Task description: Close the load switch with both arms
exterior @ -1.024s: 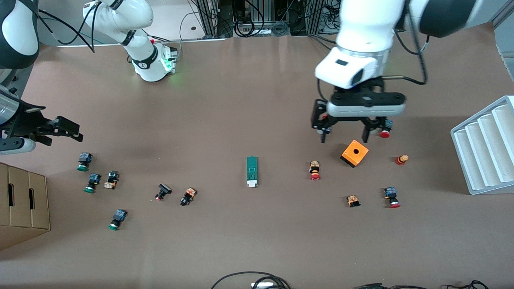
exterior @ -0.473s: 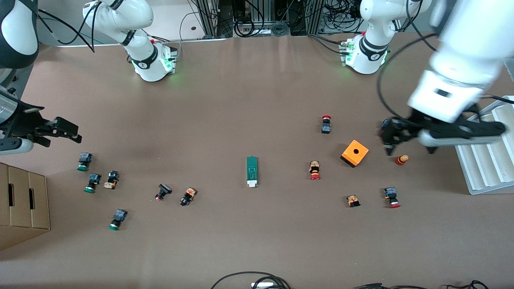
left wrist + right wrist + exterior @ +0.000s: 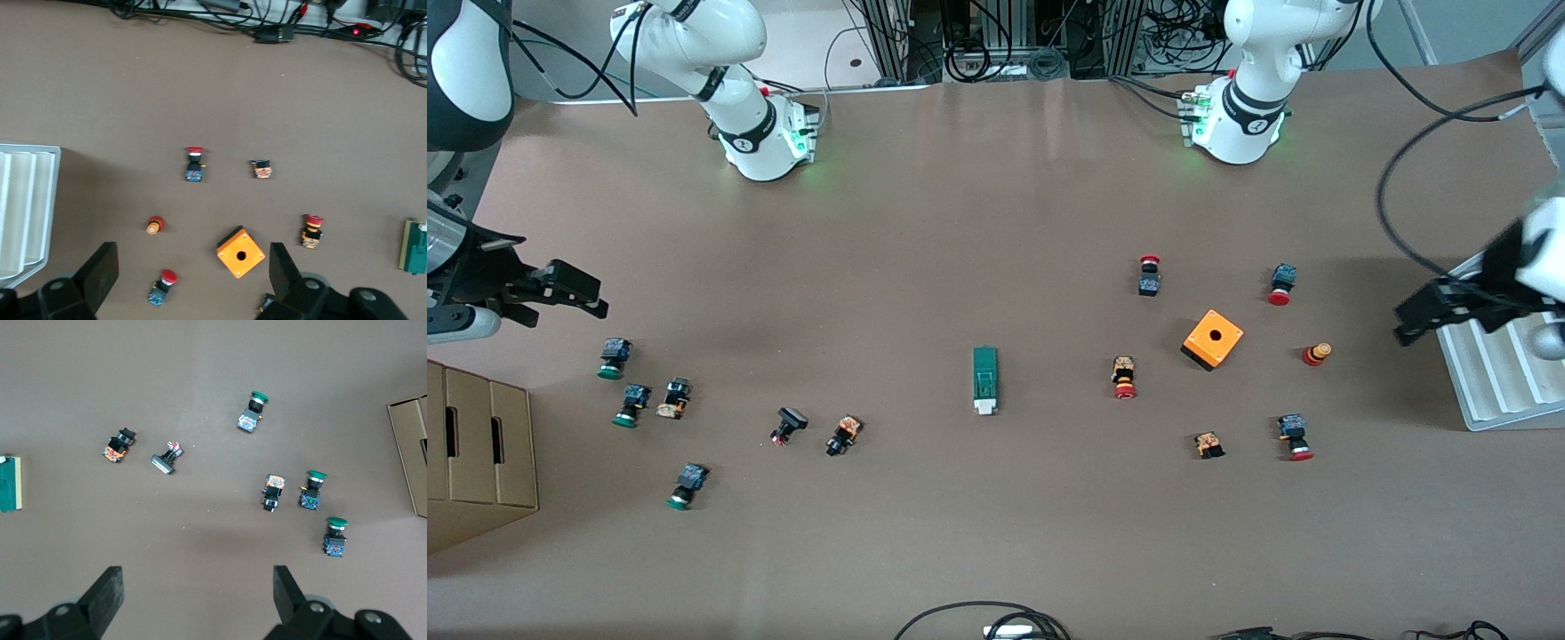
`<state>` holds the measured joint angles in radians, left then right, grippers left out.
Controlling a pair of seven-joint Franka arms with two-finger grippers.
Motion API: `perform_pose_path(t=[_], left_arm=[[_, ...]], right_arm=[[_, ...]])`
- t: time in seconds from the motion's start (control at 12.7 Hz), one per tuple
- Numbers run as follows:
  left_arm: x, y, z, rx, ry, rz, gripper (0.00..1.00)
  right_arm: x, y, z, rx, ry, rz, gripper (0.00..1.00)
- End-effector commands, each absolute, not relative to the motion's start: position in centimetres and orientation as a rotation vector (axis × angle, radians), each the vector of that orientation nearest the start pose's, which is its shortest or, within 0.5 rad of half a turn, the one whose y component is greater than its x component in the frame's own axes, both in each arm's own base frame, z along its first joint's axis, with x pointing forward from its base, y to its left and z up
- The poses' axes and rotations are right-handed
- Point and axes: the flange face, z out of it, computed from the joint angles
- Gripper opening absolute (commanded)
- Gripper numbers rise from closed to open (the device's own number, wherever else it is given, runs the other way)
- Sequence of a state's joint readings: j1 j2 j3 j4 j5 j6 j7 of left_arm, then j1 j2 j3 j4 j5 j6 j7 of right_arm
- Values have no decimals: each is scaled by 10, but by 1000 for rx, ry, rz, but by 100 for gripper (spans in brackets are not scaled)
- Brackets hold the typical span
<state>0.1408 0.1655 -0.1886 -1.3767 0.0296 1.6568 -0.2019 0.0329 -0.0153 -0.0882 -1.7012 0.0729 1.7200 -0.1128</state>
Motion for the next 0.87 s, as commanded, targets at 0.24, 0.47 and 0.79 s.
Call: perform_pose_path(t=[0.24, 0.47, 0.79], left_arm=[[602, 3, 633, -3143, -245, -113, 100], [601, 14, 630, -3131, -271, -87, 100], [595, 31, 621, -3125, -299, 24, 100]], right_arm=[[558, -23, 592, -3093, -78, -89, 100], [559, -20, 592, -3092, -85, -91, 100], [559, -19, 594, -3093, -87, -100, 100]])
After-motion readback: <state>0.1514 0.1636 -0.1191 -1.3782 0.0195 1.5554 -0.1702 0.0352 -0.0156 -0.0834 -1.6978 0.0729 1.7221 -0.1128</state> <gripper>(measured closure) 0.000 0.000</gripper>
